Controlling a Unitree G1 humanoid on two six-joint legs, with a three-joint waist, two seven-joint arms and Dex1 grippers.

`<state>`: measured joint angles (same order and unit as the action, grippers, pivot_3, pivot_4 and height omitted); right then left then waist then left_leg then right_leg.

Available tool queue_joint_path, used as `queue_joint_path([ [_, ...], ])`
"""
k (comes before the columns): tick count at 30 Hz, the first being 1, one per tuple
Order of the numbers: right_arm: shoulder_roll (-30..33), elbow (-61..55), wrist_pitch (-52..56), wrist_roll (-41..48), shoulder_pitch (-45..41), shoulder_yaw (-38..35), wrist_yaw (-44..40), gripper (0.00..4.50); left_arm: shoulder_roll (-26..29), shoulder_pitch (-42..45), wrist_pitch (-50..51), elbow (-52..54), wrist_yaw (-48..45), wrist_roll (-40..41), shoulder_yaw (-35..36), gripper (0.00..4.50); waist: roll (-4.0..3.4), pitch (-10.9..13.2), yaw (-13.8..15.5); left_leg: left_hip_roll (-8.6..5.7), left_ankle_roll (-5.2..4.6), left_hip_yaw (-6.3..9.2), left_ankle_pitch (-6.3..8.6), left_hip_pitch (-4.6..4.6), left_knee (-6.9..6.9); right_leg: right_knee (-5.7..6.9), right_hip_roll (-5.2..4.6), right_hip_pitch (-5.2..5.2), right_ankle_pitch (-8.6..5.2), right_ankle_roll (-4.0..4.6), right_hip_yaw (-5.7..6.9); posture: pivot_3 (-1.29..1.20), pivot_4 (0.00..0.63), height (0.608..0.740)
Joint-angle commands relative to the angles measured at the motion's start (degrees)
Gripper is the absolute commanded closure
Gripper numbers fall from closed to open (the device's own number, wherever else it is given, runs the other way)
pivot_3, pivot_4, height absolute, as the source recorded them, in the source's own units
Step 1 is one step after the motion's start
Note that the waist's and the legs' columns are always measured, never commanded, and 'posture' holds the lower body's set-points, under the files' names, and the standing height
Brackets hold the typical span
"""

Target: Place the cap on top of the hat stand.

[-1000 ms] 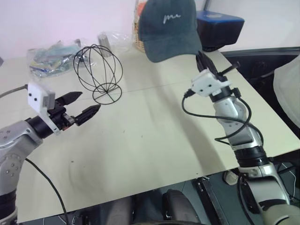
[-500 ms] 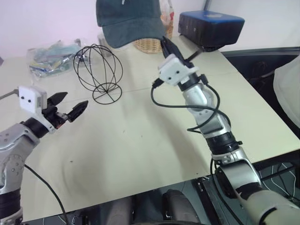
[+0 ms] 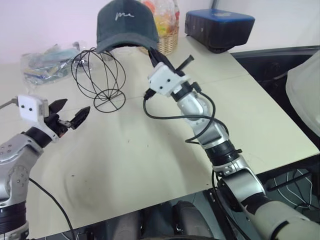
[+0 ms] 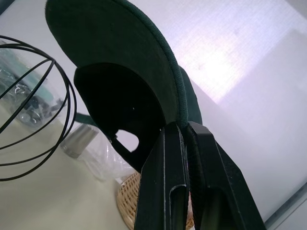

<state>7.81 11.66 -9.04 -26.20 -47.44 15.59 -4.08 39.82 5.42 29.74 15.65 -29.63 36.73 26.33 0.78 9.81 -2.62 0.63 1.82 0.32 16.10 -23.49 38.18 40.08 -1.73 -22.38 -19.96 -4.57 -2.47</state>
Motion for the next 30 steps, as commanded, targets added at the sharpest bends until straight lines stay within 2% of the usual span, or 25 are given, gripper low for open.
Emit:
queue_joint_path([
  [1,-0.88,-2.36,-0.71,0.01,-2.86,0.26,-0.09,4.45,-0.15,0.54,-1.40,1.27,0.48,-0.16,2.25,0.00,0.00,0.00,-0.01,0.00,0.00,0.00,0.00,0.00,0.00,0.00,0.00,0.00,0.00,0.00,0.00,0.00,0.150,0.740],
  [11,-0.74,0.28,-7.76,-3.24,-6.14,3.14,2.46,4.45,-0.73,-0.11,-2.38,0.78,0.43,-0.47,2.76,0.00,0.00,0.00,-0.06,0.00,0.01,0.00,0.00,0.00,-0.01,0.00,0.00,-0.02,0.00,0.01,0.00,0.00,0.150,0.740],
  [22,-4.29,7.81,-14.77,-6.12,-11.44,6.28,6.83,4.45,-0.68,-2.27,-2.99,1.35,0.72,-0.55,5.28,0.00,0.02,-0.01,-0.12,0.00,0.02,0.00,-0.01,0.00,-0.02,0.00,-0.01,-0.02,0.01,0.01,0.00,0.00,0.150,0.740],
  [30,-6.21,14.68,-20.35,-6.13,-15.30,6.72,9.97,4.45,-1.67,-6.55,-1.86,6.87,3.09,0.08,7.99,0.00,0.10,-0.05,-0.55,0.01,0.05,0.00,-0.03,0.00,-0.05,-0.01,-0.02,-0.03,0.01,0.02,0.00,0.00,0.150,0.740],
])
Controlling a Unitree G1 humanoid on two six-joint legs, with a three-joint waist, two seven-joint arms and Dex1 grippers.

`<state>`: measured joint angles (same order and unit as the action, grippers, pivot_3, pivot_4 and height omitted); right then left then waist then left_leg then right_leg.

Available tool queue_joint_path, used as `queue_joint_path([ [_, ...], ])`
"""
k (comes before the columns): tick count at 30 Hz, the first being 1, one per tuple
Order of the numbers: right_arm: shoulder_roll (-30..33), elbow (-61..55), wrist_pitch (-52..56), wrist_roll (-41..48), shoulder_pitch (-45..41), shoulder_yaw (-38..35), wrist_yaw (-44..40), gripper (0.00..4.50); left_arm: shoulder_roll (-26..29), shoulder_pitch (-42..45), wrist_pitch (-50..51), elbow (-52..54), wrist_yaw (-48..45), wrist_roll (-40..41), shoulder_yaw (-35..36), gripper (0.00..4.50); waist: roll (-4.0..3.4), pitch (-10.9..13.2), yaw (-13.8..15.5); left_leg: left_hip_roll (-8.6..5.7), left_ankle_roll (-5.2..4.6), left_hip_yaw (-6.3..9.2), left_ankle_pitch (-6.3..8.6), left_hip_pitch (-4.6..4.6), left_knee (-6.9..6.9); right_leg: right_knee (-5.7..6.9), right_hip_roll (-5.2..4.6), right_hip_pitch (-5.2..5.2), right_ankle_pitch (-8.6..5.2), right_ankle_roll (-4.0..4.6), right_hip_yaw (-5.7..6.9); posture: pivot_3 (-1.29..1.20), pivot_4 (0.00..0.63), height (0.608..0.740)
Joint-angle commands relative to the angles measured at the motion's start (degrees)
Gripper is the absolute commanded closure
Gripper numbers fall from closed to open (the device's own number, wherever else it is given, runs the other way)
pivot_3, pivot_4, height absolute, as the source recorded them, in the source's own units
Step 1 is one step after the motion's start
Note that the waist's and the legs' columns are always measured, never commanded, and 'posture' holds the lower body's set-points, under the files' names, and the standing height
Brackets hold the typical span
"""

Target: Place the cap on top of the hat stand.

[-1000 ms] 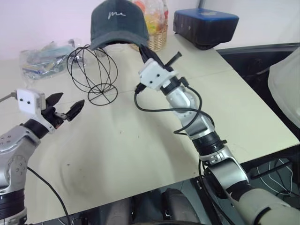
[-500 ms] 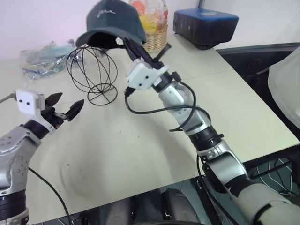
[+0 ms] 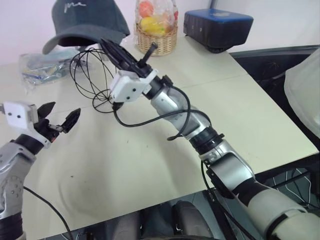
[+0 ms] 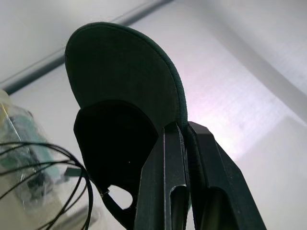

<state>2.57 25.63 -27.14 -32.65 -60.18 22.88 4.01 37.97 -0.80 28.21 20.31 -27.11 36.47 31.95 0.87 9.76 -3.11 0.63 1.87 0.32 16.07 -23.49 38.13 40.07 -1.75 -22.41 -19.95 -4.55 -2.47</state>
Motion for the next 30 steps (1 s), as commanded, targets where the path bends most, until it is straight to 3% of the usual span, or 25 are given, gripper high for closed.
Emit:
queue_joint_path([
  [1,-1.10,1.29,-2.78,0.25,-2.58,-0.44,2.14,4.45,0.16,-0.57,-0.23,2.60,0.69,0.44,2.51,0.00,0.01,-0.01,-0.07,0.00,0.00,0.00,0.00,0.00,0.00,0.00,0.00,0.00,0.00,0.00,0.00,0.00,0.150,0.740],
  [30,-2.85,8.94,-12.56,-3.23,7.21,4.29,7.85,4.45,2.82,-1.33,3.82,5.47,1.00,1.95,4.26,0.00,0.05,-0.03,-0.91,0.00,0.04,0.00,-0.02,0.00,-0.03,0.00,0.03,-0.01,0.01,0.01,0.00,0.00,0.150,0.740],
])
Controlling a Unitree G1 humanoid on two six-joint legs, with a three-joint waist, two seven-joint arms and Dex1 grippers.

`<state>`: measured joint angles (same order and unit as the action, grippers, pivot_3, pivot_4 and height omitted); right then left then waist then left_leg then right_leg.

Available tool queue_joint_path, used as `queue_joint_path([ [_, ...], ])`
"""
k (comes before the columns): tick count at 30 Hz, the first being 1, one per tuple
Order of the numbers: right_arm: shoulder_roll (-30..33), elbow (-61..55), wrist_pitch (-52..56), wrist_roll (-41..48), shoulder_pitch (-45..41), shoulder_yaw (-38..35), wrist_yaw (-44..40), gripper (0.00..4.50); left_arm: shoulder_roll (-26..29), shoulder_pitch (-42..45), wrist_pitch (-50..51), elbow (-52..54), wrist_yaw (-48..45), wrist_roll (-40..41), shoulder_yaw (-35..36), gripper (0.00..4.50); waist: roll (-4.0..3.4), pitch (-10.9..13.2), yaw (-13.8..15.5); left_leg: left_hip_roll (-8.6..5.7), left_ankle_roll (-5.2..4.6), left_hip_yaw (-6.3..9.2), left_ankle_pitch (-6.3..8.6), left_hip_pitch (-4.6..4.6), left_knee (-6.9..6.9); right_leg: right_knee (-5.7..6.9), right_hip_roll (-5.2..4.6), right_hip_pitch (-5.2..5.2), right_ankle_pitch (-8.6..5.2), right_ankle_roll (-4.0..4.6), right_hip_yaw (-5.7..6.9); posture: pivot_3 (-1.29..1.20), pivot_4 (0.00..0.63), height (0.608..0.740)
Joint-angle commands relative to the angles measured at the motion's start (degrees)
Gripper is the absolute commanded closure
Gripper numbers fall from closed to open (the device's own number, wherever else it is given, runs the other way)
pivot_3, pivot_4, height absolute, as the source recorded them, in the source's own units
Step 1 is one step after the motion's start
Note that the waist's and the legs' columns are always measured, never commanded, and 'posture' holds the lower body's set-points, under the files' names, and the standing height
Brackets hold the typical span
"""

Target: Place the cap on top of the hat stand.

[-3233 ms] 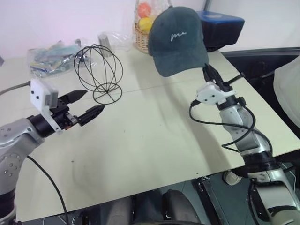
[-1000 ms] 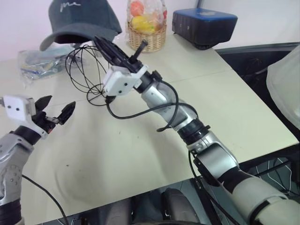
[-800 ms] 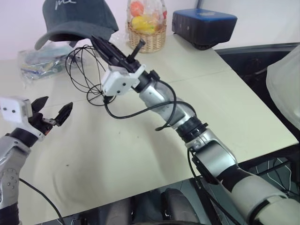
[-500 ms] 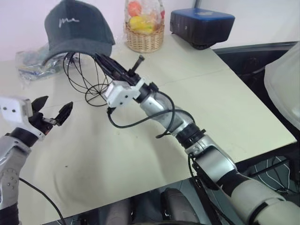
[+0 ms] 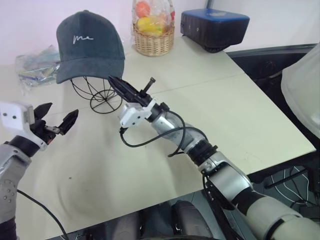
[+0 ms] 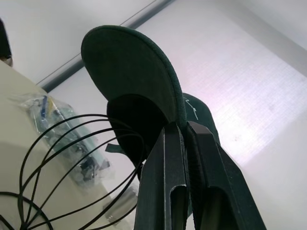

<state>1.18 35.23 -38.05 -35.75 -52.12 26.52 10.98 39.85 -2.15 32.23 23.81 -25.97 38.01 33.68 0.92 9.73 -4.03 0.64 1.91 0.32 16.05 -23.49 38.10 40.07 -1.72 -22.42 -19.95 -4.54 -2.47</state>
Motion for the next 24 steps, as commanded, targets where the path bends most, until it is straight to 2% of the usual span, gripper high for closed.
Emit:
queue_joint_path([
  [1,-1.72,-0.40,-1.76,-0.22,-0.78,0.88,0.91,4.45,0.94,0.02,-0.17,1.99,-0.09,0.44,2.55,0.00,0.00,0.00,0.00,0.00,0.00,0.00,0.00,0.00,0.00,0.00,0.00,0.00,0.00,0.00,0.00,0.00,0.150,0.740],
  [10,-3.86,6.55,-4.27,-2.14,-0.53,3.54,3.46,4.45,-0.05,-0.09,-0.35,2.68,0.47,0.28,2.00,0.00,0.01,-0.01,0.04,0.00,0.03,0.00,-0.02,0.00,0.00,0.00,-0.01,0.01,0.00,0.00,0.00,0.00,0.150,0.740],
  [13,-3.95,9.46,-5.11,-2.62,-0.74,3.97,4.74,4.45,-0.40,-0.17,-0.32,3.00,0.65,0.31,1.93,0.00,0.02,-0.01,0.01,0.00,0.34,0.00,-0.19,0.01,0.00,0.00,0.00,0.01,0.00,0.00,0.00,0.00,0.150,0.740],
  [24,-3.54,15.83,-7.17,-3.39,-1.31,4.98,6.57,4.45,-0.80,-0.65,-0.32,3.27,0.63,0.39,2.18,0.00,0.02,-0.01,0.00,0.00,0.34,0.00,-0.19,0.01,0.00,0.00,0.01,0.02,0.00,0.00,0.00,0.00,0.150,0.740],
])
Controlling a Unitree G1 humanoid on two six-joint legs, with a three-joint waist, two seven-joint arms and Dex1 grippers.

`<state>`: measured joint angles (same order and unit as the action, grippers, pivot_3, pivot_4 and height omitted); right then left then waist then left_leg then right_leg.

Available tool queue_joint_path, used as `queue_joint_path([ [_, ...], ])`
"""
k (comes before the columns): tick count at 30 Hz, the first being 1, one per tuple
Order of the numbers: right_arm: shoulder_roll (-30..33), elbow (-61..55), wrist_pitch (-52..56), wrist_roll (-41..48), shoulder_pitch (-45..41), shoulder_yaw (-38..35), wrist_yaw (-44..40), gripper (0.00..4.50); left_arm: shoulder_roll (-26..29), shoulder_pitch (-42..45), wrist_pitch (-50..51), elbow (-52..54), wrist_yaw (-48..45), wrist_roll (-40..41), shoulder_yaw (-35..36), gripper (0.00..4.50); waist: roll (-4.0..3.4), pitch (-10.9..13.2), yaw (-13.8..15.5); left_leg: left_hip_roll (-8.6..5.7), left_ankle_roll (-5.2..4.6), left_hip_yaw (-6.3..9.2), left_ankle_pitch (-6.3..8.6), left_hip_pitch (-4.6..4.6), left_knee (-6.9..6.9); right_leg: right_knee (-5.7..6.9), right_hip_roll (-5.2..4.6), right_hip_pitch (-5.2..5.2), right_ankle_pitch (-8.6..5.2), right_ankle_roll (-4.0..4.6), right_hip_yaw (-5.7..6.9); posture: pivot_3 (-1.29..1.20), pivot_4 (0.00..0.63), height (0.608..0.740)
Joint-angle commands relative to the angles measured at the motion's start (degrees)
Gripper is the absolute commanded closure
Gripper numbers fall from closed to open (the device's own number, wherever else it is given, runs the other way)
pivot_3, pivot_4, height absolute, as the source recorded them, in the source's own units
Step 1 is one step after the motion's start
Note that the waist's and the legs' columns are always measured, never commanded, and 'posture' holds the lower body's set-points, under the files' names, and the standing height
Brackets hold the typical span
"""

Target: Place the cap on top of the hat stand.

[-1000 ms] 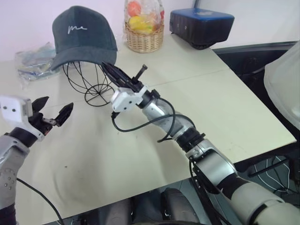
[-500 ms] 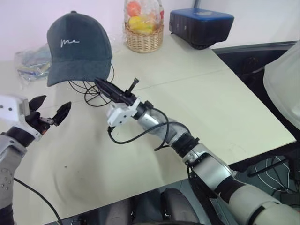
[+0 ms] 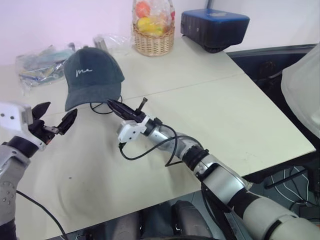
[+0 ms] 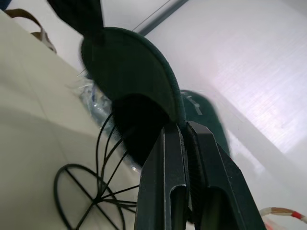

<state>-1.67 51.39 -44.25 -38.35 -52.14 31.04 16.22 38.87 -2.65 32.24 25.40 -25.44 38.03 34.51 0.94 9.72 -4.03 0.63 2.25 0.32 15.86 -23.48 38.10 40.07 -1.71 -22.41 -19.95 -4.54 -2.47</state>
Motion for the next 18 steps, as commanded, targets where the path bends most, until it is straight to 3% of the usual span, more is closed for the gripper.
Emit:
queue_joint_path([
  [1,-0.58,-0.10,-0.98,-1.28,-1.30,0.78,1.65,4.45,0.19,0.00,-0.34,1.60,0.12,0.35,1.28,0.00,0.00,0.00,0.00,0.00,0.00,0.00,0.00,0.00,0.00,0.00,0.00,0.00,0.00,0.00,0.00,0.00,0.150,0.740],
  [18,1.39,1.22,0.71,-13.06,1.48,10.03,12.26,4.45,0.22,1.01,-0.58,0.78,-0.24,-0.06,0.34,0.00,0.02,-0.01,0.03,0.00,0.02,0.00,-0.01,0.00,0.00,0.00,0.00,0.00,0.00,0.00,0.00,0.00,0.150,0.740],
])
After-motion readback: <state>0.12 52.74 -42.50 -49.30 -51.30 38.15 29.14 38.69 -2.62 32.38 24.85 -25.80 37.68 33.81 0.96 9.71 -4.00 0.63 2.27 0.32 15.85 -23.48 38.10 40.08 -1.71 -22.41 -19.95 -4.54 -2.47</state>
